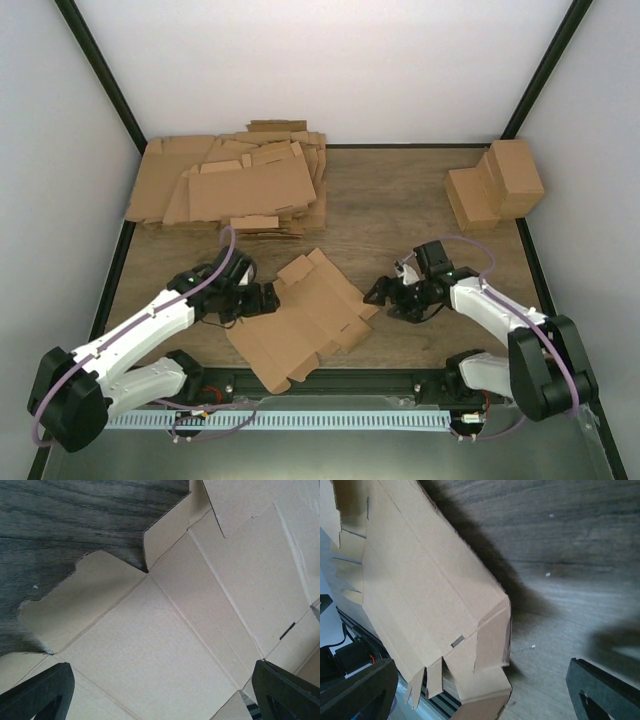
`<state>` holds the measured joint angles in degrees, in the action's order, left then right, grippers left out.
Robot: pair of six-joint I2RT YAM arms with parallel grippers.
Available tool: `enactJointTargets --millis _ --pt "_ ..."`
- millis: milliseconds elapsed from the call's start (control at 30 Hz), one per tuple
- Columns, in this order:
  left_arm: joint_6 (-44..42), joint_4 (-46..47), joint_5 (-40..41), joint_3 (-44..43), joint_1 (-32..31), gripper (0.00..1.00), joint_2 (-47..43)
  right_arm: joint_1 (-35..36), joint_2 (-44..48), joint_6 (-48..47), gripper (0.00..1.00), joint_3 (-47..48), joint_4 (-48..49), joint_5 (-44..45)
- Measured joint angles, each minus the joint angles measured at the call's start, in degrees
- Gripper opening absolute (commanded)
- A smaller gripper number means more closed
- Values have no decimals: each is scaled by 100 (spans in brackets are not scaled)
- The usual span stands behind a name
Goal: Fold the paper box
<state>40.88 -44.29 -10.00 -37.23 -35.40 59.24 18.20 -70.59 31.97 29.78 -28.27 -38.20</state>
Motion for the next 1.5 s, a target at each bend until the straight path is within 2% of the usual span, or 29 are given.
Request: enactJointTargets --millis 200,267,533,700,833,1000,1067,1133,1200,1367,1500 --pt "2 304 -151 249 0 100 2 0 542 302 80 -337 -181 11" --pt "2 363 -186 330 0 100 2 0 575 490 79 -531 -105 0" --pt "2 592 -271 407 0 100 9 2 90 1095 69 -649 629 -334" --pt "2 627 -273 404 0 100 74 2 -192 1248 66 -584 951 -398" --pt "2 632 -271 396 0 100 111 46 -348 1248 60 -551 1137 -433" --pt "4 656 -262 315 0 100 111 138 -503 1213 45 -551 1311 -439" --pt "4 678 -249 232 0 100 111 162 -551 1198 31 -551 1351 -431" --pt "0 717 -249 140 0 100 109 170 -570 1158 12 -553 1357 -413" --pt "-7 745 -247 63 0 100 101 184 -568 1130 2 -555 1351 -415" --pt "-22 772 -221 -39 0 100 -127 188 -474 896 1 -490 1235 -546" --pt "-26 796 -208 -70 0 100 -490 188 -9 483 1 -304 920 -651"
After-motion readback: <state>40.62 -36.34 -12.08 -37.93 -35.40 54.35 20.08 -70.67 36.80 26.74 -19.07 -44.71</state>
